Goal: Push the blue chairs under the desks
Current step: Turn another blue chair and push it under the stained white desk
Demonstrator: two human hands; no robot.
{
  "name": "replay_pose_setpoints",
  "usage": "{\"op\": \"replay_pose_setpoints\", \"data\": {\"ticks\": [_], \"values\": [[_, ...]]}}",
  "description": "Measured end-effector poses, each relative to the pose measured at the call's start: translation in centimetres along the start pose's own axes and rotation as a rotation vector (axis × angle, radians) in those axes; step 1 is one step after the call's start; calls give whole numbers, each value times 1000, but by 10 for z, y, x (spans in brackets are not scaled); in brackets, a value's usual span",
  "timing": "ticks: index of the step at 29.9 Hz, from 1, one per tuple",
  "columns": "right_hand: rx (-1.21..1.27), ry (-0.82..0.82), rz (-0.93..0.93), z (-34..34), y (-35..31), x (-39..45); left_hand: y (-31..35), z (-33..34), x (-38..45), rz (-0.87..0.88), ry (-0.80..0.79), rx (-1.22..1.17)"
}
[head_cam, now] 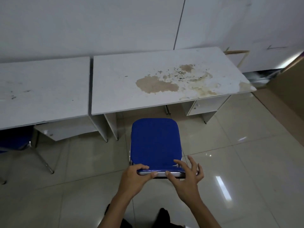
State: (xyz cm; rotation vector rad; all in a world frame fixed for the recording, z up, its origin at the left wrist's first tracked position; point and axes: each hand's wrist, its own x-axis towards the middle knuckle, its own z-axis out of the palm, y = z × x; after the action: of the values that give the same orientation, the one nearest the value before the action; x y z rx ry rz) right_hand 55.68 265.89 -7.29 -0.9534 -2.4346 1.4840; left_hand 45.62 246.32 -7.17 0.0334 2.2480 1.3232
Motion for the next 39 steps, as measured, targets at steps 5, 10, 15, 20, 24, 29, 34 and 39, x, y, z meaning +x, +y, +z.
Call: {"op": "replay_pose_setpoints", "data": {"ticks": [5, 10, 15, 20, 24, 29, 34, 39], "values": [[-39, -71, -30, -29, 9, 31, 14, 33, 4, -5, 69, -16], [-91, -87, 10, -52, 16, 51, 21, 53, 4, -51, 131, -3], [-35, -121, 164, -67, 36, 56, 17, 57, 1, -126, 153, -12], [77, -143, 168, -60, 38, 60, 16, 58, 3, -140, 139, -14], [100, -127, 149, -58, 39, 65, 14, 58, 11, -121, 140, 4], [79, -164, 144, -57, 33, 85, 23, 58, 26, -119, 167, -36], [50, -202, 165, -50, 21, 114, 28, 52, 54, -104, 208, -46], [42, -211, 157, -38, 4, 153, 41, 41, 90, -100, 227, -64]]}}
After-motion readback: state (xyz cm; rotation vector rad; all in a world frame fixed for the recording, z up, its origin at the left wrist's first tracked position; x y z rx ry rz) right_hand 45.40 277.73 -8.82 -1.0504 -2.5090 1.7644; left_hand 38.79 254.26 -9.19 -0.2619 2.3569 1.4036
